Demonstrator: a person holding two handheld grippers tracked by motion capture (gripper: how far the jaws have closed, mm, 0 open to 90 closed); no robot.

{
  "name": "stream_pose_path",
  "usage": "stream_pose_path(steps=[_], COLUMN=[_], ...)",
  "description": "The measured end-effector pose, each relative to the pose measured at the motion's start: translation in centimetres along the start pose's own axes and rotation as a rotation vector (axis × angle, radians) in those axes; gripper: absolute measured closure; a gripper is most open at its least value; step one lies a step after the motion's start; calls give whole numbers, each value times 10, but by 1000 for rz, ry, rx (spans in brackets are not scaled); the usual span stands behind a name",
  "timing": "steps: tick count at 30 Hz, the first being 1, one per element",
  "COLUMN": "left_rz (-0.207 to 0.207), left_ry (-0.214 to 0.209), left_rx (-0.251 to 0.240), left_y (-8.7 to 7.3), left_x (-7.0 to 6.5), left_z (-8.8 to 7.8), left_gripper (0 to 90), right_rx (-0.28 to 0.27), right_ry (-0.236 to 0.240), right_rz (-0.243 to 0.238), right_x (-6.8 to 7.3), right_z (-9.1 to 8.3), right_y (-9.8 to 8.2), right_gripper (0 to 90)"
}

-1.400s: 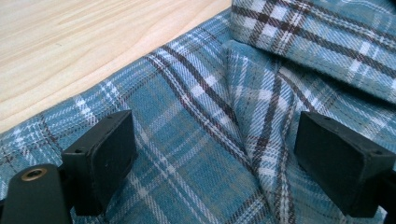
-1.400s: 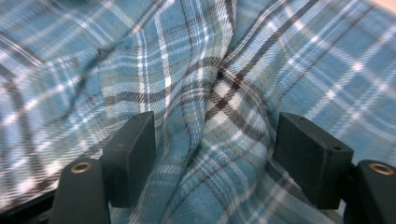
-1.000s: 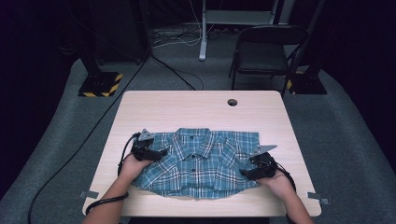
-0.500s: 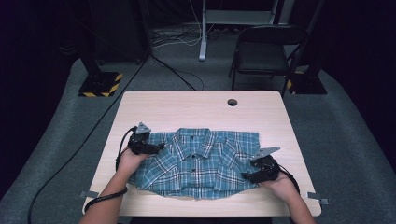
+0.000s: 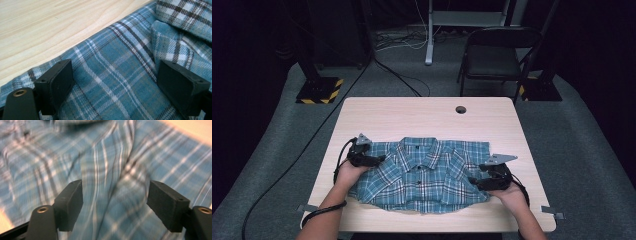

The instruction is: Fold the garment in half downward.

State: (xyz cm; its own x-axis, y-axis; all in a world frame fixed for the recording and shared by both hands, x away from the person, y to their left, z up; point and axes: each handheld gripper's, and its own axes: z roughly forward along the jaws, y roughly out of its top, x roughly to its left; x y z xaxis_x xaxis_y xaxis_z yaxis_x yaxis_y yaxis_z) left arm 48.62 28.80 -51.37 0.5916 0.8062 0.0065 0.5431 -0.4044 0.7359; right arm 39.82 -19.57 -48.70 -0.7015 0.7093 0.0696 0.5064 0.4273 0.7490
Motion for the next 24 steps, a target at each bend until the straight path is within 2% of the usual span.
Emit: stream_pose_path(steps=[1, 3, 6, 7, 8, 9, 10, 11, 14, 16, 18, 21, 24], left_rz=[3, 0, -18, -17, -16, -15, -6, 4, 47, 74, 85, 69, 68], left_ry=[5, 21, 16, 11, 5, -2, -9, -20, -39, -38, -35, -43, -53], left_rx=[2, -4, -22, -25, -32, -34, -29, -25, 1, 23, 38, 53, 84], left_y=[1, 2, 4, 4, 5, 6, 6, 7, 7, 6, 3, -3, -10], left_x=[0, -1, -2, -3, -5, -8, -11, -16, -28, -34, -37, -39, -39], left_z=[-3, -9, -18, -21, -23, -24, -25, -25, -23, -22, -21, -20, -14], left_gripper=[135, 138, 134, 134, 133, 133, 133, 133, 135, 136, 138, 139, 137], right_rx=[-10, 9, 89, 136, 128, 132, 160, 167, 83, 20, -11, -18, 36], right_ry=[-11, -26, -28, -25, 2, 17, 9, 7, 13, -22, -63, -74, -92], right_rz=[-5, -29, -59, -58, -17, 1, -7, -19, -11, 7, 19, 14, -16], right_x=[1, 4, 3, 1, -3, -6, -6, -6, -6, -8, -10, -9, -6], right_z=[2, 10, 26, 32, 34, 33, 32, 30, 24, 22, 25, 35, 49], right_y=[2, 5, 0, -3, -4, -3, 0, 2, 10, 16, 21, 23, 25], right_gripper=[272, 272, 271, 249, 243, 252, 261, 272, 270, 254, 252, 253, 262])
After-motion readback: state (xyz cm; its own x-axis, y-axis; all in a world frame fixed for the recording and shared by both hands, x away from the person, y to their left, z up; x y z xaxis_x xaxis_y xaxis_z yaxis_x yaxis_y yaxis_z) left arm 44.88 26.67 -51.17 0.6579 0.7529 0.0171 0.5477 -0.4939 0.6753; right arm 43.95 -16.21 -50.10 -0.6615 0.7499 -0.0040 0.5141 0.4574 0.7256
